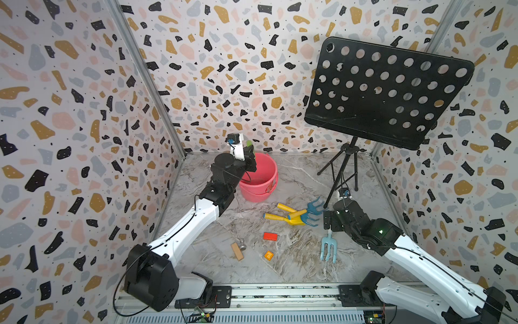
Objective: Organize the gardening tools
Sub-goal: Place the gardening tool in the container.
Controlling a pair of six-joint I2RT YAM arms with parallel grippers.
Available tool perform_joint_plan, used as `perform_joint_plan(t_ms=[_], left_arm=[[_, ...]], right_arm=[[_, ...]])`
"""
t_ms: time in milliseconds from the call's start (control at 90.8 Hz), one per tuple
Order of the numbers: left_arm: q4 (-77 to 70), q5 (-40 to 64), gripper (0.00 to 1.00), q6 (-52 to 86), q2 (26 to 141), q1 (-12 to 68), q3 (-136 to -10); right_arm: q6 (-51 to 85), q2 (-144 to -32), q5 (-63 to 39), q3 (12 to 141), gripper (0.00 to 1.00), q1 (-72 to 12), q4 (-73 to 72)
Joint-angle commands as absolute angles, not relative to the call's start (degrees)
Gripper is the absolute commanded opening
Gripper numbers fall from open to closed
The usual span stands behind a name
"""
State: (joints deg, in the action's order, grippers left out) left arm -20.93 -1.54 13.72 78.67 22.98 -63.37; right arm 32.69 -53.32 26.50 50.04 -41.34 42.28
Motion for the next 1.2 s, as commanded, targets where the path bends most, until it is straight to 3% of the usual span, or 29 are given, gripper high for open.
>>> perform_joint_plan(t_ms=[0, 143, 683, 1189], left_arm=[[-29.4, 1.4, 0.00, 15.8, 81.1, 21.6, -63.1], [-31.4, 3.6, 0.00, 17.3, 84.9, 21.1, -62.1], [-34.5, 6.8, 0.00, 23.5, 95.7, 20.1, -59.2], [-30.1, 6.7, 0.40, 22.5, 92.3, 19.9, -59.6]], right_arm=[[36.4, -53.2, 27.3, 51.8, 0.99, -39.4, 48.6], [37.8, -53.3, 24.7, 50.3, 0.91, -36.9, 50.6], [39.5, -61.1, 19.7, 45.7, 0.91, -33.1, 49.1], [38.1, -70.9, 12.6, 43.2, 0.86, -28.7, 38.3]])
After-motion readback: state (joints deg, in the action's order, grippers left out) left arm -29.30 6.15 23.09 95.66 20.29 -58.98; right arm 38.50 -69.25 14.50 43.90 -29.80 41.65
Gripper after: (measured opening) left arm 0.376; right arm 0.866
